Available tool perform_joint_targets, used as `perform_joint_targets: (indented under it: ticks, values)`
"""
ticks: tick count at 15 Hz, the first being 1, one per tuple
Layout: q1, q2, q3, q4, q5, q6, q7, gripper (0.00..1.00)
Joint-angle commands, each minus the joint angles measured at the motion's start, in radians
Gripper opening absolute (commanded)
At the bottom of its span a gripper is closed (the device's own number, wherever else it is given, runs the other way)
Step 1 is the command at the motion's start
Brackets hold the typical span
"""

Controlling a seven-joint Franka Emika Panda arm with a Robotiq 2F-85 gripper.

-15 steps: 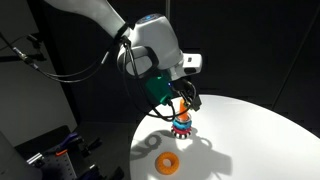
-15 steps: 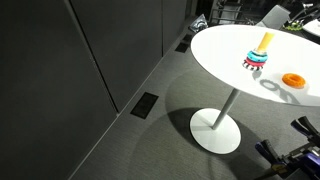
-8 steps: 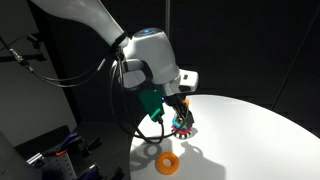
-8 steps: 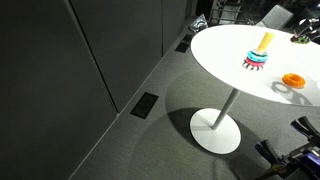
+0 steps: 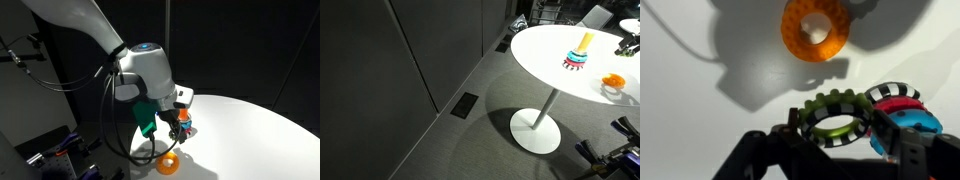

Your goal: Put the black and white toy on the orange ring

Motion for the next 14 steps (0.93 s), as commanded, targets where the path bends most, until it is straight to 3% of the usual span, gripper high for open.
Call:
perform_joint_targets:
  ticks: [1,8,14]
  values:
    - [-0.029,0.023,0.015,-0.015,0.022,0.002,-0.051,0.49]
    - [-0.073,0.120,0.041,-0.018,0.028,0.069,-0.079,0.49]
    - [-0.161,0.180,0.131,-0.024,0.024,0.156,-0.098,0.49]
